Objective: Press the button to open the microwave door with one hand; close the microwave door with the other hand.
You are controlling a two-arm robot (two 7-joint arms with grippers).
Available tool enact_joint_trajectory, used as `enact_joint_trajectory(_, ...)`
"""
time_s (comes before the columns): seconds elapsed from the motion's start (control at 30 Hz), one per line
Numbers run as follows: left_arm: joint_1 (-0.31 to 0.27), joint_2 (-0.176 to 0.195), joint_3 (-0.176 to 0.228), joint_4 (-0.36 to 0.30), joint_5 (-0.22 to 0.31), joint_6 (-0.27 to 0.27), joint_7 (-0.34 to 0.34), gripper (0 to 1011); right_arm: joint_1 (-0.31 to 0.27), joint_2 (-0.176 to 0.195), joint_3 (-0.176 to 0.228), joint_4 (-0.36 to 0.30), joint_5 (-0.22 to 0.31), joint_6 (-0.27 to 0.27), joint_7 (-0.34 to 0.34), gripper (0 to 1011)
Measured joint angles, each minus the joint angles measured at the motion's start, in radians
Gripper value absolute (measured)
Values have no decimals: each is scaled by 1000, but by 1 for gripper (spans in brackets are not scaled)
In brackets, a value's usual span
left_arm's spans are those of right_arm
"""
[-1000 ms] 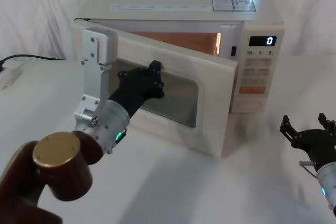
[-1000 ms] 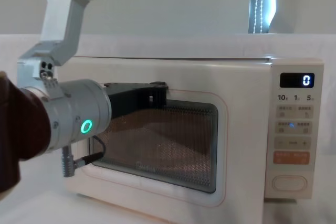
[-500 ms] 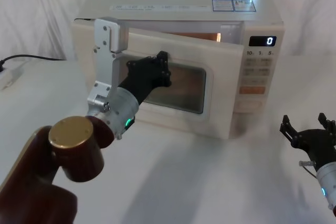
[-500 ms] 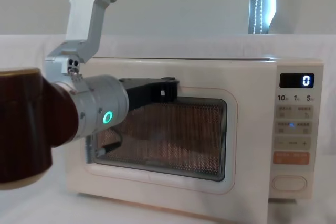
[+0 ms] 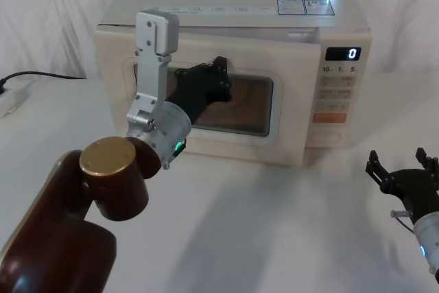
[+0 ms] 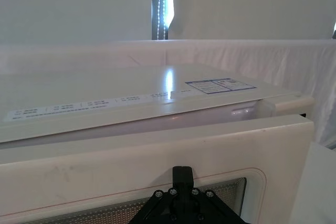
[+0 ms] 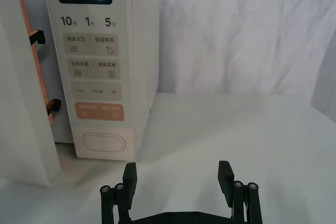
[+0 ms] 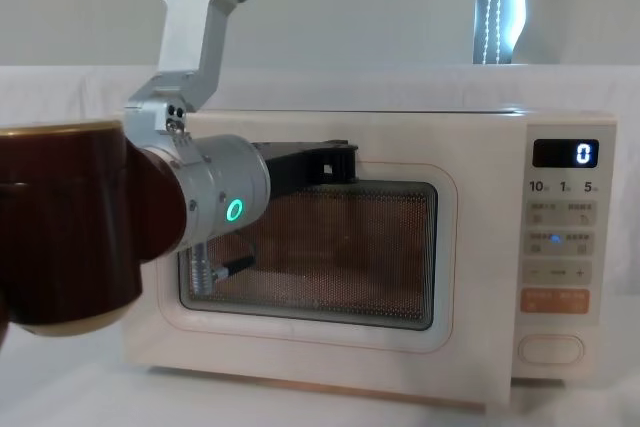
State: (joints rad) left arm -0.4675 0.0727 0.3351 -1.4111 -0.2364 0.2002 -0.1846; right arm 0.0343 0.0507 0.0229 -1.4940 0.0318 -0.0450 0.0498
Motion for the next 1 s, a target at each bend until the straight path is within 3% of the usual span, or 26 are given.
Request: enact_joint_trajectory(1.0,-70,-45,-32,128,30,-36,19,0,0,0,0,0,0,0,0,1002)
